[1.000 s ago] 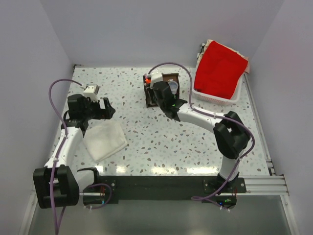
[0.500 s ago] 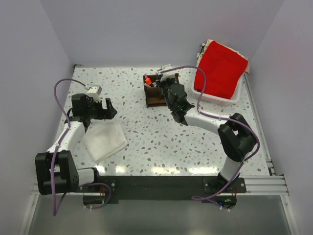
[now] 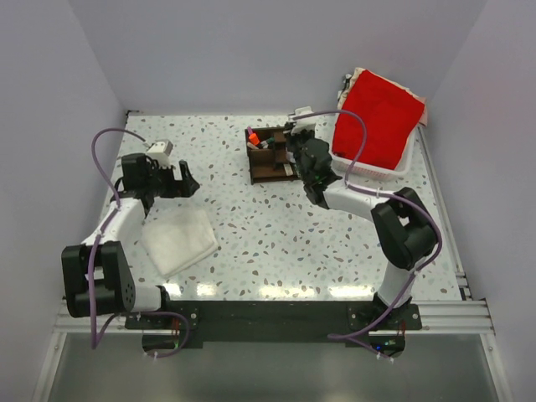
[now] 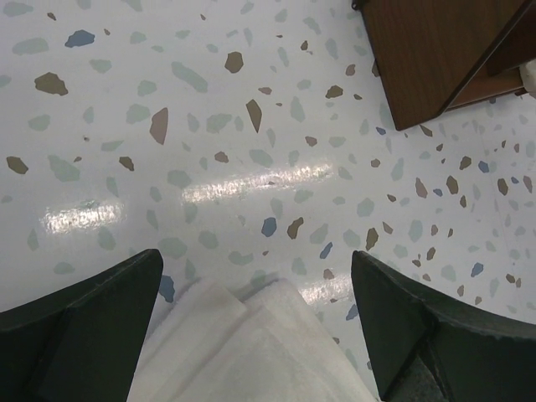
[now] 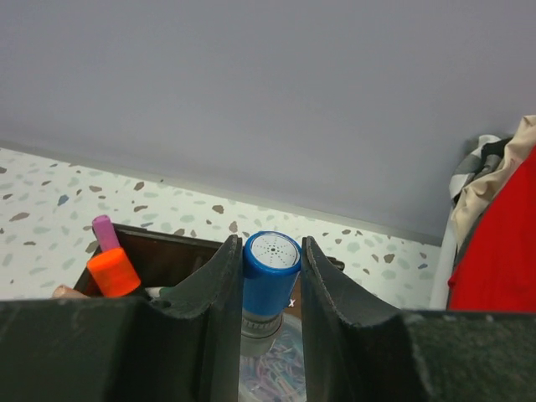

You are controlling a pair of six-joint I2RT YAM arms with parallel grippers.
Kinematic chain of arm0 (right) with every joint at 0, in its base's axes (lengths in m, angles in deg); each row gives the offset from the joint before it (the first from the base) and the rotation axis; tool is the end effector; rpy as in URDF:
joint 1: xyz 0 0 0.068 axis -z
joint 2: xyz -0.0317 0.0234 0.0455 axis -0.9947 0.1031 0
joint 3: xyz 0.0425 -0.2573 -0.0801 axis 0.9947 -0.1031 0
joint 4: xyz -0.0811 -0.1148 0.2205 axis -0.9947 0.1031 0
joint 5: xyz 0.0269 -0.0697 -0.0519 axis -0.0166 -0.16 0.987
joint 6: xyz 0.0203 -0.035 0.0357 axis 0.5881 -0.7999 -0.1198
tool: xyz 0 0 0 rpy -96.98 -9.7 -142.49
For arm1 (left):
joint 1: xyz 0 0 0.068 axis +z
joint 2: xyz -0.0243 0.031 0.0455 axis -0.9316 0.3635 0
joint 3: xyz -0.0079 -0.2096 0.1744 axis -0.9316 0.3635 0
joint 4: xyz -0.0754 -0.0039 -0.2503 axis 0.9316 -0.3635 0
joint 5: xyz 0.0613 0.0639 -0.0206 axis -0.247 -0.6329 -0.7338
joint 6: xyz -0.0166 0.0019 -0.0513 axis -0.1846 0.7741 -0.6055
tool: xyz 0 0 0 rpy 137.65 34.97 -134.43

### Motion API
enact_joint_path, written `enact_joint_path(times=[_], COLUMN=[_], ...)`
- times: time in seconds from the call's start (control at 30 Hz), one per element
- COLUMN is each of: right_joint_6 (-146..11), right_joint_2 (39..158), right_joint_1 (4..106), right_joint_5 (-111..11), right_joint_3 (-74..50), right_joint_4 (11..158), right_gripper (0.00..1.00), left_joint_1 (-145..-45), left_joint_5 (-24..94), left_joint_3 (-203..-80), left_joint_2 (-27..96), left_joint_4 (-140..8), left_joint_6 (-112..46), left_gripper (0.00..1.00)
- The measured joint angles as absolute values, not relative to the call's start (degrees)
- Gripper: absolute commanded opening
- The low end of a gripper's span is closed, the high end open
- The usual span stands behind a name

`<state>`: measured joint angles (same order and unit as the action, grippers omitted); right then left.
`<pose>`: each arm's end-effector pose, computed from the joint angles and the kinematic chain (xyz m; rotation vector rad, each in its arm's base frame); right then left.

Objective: Sort the stationery into containers
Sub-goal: Place the stationery at the center of the board.

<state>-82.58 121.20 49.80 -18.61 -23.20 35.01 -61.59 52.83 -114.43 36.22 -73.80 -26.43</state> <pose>0.3508 0.2222 0.2805 -0.1888 1.4008 0.0878 0.2848 0.0198 0.2238 0.0060 2.2052 -0.4866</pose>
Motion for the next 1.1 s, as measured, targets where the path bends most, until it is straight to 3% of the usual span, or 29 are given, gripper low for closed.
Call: enact_joint_path(times=[0.17,0.33,0.57,0.7,0.83,1.1], right_joint_6=[-80.37,-75.78,-70.76,-71.76,-75.78,-80.79], right_joint_2=[120.28,112.96,100.7,95.19,99.34,104.28], right_joint_1=[49.25,49.21,47.98,43.87,39.15,37.06], right_joint_5=[-20.99,-28.94,-41.16,-40.22,-36.11,-33.95], right_joint_3=[-23.53,-23.35,-24.68,-38.48,-49.8,-54.26], right_joint_4=[37.5,49.79,66.29,63.97,58.7,41.04], right_gripper=[0.0,0.0,0.0,0.0,0.0,0.0], left_joint_1=[-64.69,-70.55,-71.01,-70.92,-70.16,-69.07], left_joint_5=[55.95,63.32,66.44,66.03,65.4,63.25], left_joint_3=[-117.2,-125.64,-137.53,-135.41,-131.83,-123.52], left_joint_2=[37.84,40.31,42.84,40.79,38.04,34.23], left_joint_4=[-73.45,-72.69,-72.89,-73.02,-74.13,-74.04], left_joint_6=[-26.48,-25.47,-21.49,-21.49,-21.49,-21.43], left_gripper=[1.0,1.0,1.0,1.0,1.0,1.0])
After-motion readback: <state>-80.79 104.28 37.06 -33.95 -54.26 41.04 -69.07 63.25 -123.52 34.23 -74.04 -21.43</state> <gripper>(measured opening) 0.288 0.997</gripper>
